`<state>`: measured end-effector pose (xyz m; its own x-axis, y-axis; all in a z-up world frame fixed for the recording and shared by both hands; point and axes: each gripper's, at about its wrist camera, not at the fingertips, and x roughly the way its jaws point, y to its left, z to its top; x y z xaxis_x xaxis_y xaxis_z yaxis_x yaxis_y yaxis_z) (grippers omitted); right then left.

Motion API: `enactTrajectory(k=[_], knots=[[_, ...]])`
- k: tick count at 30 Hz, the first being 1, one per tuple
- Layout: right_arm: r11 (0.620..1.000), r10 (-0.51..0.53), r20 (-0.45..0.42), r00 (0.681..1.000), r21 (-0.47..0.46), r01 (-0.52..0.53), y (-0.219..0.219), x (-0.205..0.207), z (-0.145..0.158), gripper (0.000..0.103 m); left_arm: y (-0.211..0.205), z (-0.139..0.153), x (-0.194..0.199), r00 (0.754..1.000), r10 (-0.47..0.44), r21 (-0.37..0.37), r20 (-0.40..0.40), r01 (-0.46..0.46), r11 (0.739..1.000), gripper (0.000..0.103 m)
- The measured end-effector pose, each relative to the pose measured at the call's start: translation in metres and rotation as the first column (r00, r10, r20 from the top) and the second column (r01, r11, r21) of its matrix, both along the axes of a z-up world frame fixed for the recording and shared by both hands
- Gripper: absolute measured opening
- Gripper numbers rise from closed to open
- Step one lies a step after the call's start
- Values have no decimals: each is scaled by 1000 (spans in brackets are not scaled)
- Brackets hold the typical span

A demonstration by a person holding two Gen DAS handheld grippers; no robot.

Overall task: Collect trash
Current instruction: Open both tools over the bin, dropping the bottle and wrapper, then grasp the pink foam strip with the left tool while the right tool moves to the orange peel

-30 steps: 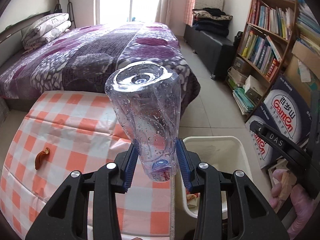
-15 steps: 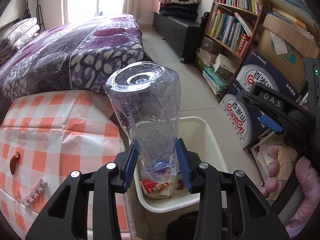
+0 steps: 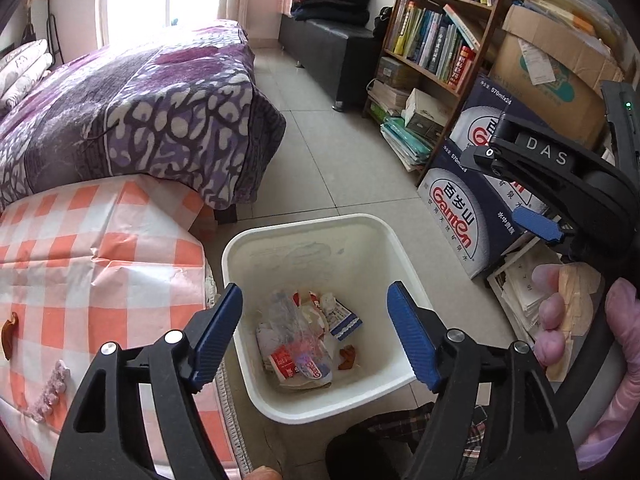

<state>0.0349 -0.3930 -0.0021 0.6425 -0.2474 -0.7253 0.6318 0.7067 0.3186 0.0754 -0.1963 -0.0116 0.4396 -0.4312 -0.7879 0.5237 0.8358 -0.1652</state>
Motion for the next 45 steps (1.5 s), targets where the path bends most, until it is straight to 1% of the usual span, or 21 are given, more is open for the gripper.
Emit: enactTrajectory(k=[6,12,15,19,24,27,29,34,38,41,43,44,45], knots=[[1000,11,-6,1000,10,-11,8,6,-3,90,16,-6,5,999,35,52,-8,-34,998,77],[997,65,-43,997,34,-63,28,23,-10,95,50,-29,10,997,71,163,-24,-66,984,79],[994,102,-66,993,51,-98,42,33,-16,96,74,-41,13,995,100,225,-30,-91,970,79],[986,152,-87,985,89,-144,62,48,-23,96,110,-52,19,988,151,295,-18,-139,945,79],[975,209,-106,972,94,-199,92,64,-29,96,155,-65,29,979,202,369,-32,-176,913,79],[968,245,-125,962,95,-234,111,72,-34,96,182,-79,35,974,216,408,-73,-168,897,79],[961,272,-139,952,96,-260,124,78,-37,96,201,-89,37,968,233,440,-90,-172,882,79],[946,322,-166,932,97,-309,150,89,-44,96,238,-103,40,955,260,444,-143,-173,879,79],[934,356,-189,915,92,-345,170,97,-49,96,262,-108,43,942,282,413,-183,-187,892,79],[927,376,-206,904,85,-366,184,101,-53,96,273,-113,45,932,295,404,-209,-192,894,79],[922,387,-214,897,83,-378,191,104,-56,96,280,-118,45,931,297,408,-214,-191,893,72],[920,392,-218,894,82,-383,195,105,-58,96,283,-118,44,931,294,391,-216,-194,900,70],[918,395,-221,891,82,-387,198,106,-59,96,286,-117,43,932,292,374,-217,-197,906,63]])
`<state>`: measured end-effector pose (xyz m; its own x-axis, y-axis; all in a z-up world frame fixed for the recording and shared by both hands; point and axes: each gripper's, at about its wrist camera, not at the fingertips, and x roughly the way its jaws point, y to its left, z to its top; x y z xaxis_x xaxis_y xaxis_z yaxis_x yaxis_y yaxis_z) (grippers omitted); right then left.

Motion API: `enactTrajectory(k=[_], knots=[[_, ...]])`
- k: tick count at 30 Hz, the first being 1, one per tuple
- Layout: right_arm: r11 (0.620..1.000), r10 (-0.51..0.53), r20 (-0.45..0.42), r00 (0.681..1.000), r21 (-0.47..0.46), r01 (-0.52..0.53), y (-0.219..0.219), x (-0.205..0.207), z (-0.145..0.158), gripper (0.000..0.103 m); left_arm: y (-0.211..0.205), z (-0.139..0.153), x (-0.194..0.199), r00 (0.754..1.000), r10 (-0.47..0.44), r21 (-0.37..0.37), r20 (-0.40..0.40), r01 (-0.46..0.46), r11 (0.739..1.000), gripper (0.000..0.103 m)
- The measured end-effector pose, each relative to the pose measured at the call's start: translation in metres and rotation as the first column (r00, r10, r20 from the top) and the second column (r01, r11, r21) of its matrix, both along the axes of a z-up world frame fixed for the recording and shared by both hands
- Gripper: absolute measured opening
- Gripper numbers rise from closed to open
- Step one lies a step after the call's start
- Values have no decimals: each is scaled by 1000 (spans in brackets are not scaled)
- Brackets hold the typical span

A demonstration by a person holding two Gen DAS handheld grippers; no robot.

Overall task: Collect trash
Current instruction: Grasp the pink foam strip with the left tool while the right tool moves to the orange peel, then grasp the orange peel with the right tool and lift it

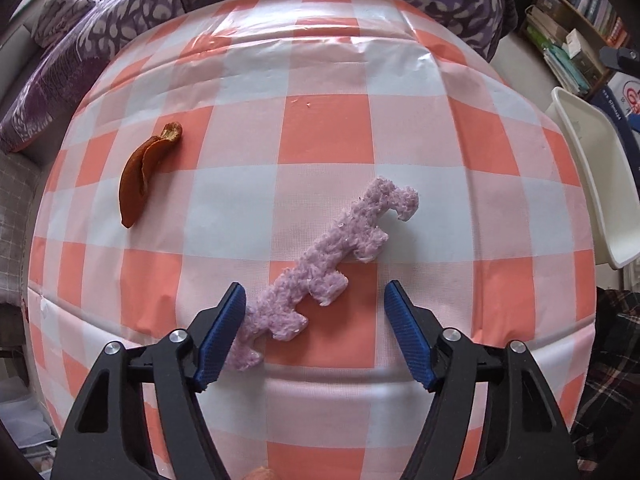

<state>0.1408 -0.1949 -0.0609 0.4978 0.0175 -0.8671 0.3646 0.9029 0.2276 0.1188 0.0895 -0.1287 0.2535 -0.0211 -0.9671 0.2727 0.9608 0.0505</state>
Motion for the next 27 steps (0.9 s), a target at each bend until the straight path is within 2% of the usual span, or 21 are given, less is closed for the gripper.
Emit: enactTrajectory(k=[4,5,7,11,15,18,20,23,27], knots=[[1000,20,-14,1000,-11,-20,14,6,-6,96,5,4,2,1000,5,-16,18,-5,1000,36],[999,27,-16,999,-18,-27,19,7,-7,96,7,4,2,1000,7,-20,20,-7,1000,34],[999,42,-21,999,-33,-42,26,9,-10,96,13,6,2,1000,11,-39,22,-10,999,22],[994,80,-40,996,-66,-83,47,15,-18,96,34,15,1,996,70,-62,50,-67,996,22],[987,144,-64,987,-66,-149,72,21,-30,96,73,46,1,979,169,-126,116,-154,980,22],[974,210,-82,974,-68,-215,97,25,-39,96,110,79,1,938,283,-159,198,-254,954,22],[965,252,-96,963,-45,-258,122,28,-47,96,136,104,-1,889,374,-180,264,-336,925,22],[946,318,-104,943,-38,-323,169,34,-55,96,161,136,-10,810,444,-163,383,-414,895,22],[927,372,-59,926,-25,-374,236,42,-56,96,190,168,-20,733,522,-245,436,-461,853,22]])
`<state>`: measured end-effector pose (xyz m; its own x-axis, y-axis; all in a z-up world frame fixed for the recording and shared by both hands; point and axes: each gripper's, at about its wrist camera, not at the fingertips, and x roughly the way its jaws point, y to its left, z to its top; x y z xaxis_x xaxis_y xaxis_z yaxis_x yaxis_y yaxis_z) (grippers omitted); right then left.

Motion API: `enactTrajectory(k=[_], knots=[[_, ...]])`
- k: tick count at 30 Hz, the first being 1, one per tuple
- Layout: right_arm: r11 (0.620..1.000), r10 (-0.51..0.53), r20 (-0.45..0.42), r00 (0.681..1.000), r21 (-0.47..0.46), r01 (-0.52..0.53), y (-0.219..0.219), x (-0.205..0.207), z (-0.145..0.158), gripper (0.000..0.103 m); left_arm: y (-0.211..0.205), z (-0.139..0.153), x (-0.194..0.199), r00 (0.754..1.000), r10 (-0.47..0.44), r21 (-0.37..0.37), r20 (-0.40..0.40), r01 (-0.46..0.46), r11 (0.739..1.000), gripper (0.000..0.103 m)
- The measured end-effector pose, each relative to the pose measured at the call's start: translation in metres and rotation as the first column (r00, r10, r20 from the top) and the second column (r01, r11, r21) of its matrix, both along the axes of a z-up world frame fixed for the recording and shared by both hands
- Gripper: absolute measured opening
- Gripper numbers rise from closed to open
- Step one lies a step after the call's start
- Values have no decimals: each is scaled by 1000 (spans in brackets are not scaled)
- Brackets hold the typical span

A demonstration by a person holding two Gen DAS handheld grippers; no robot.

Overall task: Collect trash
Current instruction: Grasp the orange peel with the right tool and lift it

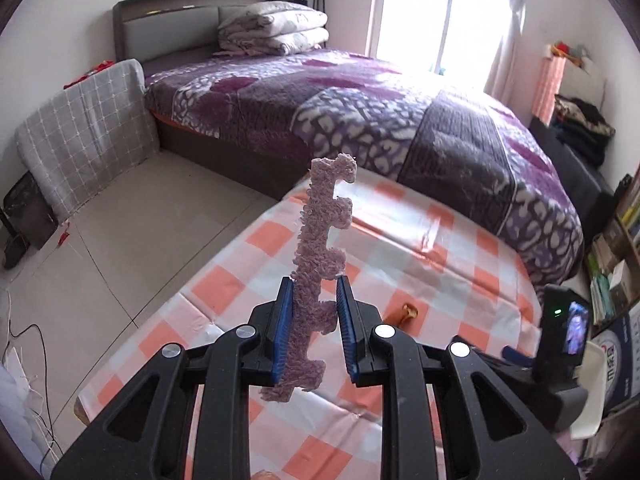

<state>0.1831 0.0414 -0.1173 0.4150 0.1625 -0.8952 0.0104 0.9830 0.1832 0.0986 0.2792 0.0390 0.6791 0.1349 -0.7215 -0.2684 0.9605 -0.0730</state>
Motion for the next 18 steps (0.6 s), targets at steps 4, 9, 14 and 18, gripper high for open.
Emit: enactTrajectory(k=[4,9,14,18], knots=[[1000,2,8,1000,30,-2,63,11,0,95,11,15,-8,998,48,1,51,-48,999,23],[999,-10,-21,1000,-50,9,120,23,-13,86,21,20,-13,995,69,11,76,-70,997,23],[990,42,7,999,-135,-40,137,21,-15,24,40,14,-18,992,103,-14,68,-102,995,23],[996,77,35,996,-46,-75,131,19,1,20,57,3,-19,987,156,-51,45,-154,987,23]])
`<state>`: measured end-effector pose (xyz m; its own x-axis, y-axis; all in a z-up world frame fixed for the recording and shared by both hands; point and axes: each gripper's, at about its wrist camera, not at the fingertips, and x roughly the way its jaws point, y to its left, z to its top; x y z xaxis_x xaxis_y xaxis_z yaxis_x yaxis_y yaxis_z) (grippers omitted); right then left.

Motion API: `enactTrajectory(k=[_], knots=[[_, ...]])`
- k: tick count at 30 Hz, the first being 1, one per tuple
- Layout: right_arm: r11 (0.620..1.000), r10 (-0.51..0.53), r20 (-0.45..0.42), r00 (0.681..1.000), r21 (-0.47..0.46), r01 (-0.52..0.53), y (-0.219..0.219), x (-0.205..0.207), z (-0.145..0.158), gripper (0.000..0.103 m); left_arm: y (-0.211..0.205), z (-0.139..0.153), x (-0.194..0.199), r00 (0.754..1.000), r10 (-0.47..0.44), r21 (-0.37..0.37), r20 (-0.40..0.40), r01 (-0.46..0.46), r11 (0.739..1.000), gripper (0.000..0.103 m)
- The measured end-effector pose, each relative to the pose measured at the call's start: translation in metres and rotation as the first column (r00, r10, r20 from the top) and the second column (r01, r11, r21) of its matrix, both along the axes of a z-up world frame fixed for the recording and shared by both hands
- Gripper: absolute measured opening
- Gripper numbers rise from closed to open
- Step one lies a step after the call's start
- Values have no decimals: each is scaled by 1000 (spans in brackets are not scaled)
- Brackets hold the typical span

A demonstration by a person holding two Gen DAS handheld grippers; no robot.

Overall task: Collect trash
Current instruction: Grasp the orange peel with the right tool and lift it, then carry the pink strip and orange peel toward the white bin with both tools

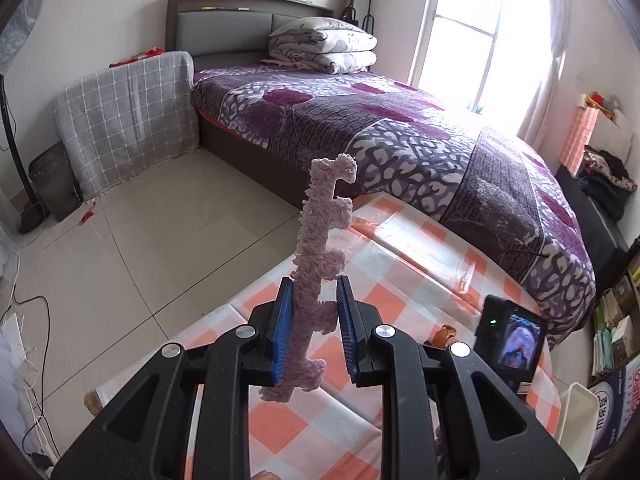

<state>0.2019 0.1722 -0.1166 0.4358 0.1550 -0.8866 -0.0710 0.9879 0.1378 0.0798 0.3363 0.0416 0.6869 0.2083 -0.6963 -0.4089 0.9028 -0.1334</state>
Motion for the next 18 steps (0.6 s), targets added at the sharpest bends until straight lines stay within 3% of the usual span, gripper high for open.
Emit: enactTrajectory(k=[11,18], knots=[[993,90,229,969,60,-107,-20,-17,83,20,-5,-2,1,999,35,12,9,-35,999,23],[993,86,270,959,58,-105,-62,-36,92,20,-30,-11,8,1000,9,36,1,-9,999,23]])
